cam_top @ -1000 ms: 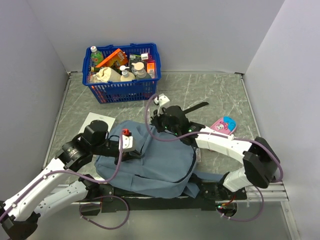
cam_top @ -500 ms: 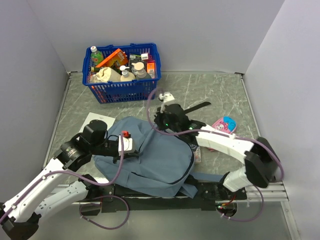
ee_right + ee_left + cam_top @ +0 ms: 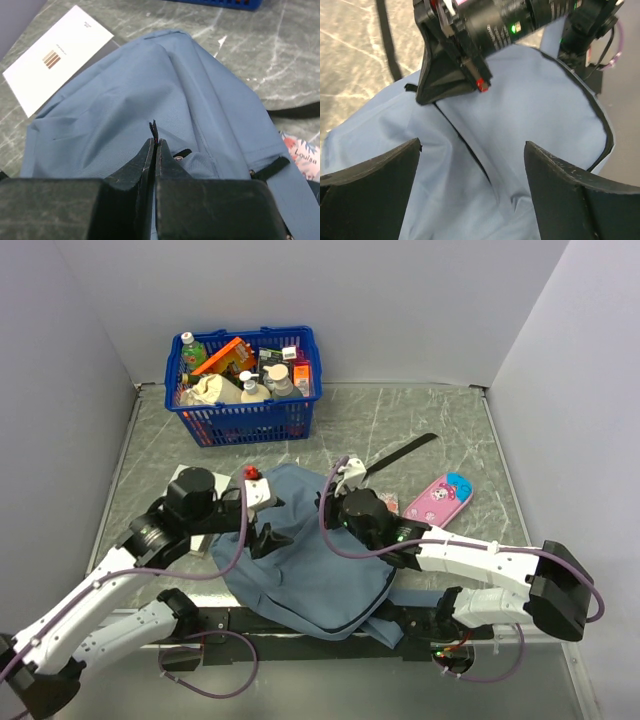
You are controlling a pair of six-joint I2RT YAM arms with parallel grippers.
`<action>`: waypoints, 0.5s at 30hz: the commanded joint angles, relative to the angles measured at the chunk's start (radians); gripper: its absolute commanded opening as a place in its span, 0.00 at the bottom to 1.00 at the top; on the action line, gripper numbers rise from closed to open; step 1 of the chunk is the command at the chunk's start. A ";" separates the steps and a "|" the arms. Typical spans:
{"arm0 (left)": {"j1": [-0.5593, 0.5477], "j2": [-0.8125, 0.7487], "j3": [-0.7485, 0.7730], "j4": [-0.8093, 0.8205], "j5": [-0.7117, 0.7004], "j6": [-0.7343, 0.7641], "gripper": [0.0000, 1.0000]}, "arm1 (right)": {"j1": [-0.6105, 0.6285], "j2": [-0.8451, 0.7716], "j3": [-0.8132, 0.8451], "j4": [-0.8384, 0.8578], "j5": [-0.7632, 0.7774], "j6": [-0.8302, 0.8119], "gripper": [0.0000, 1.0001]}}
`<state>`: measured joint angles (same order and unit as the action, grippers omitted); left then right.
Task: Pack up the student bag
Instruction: Zip the student bag at the center of the board.
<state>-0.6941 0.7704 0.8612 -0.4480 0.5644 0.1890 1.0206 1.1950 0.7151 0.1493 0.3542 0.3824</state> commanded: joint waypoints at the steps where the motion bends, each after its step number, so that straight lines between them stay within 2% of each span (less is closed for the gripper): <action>1: -0.004 0.053 0.010 0.095 0.066 -0.077 0.88 | 0.021 -0.043 -0.029 0.047 0.062 0.068 0.00; 9: -0.044 0.116 -0.134 0.196 0.074 -0.069 0.92 | 0.030 -0.104 -0.036 0.053 0.066 0.066 0.00; 12: -0.053 0.139 -0.160 0.261 0.045 -0.071 0.93 | 0.030 -0.120 -0.032 0.056 0.048 0.062 0.00; 15: -0.055 0.152 -0.172 0.336 -0.047 -0.091 0.96 | 0.030 -0.124 -0.042 0.065 0.020 0.065 0.00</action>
<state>-0.7406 0.9150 0.6937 -0.2710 0.5941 0.1318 1.0409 1.1091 0.6811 0.1642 0.4004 0.4335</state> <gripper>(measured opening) 0.941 0.023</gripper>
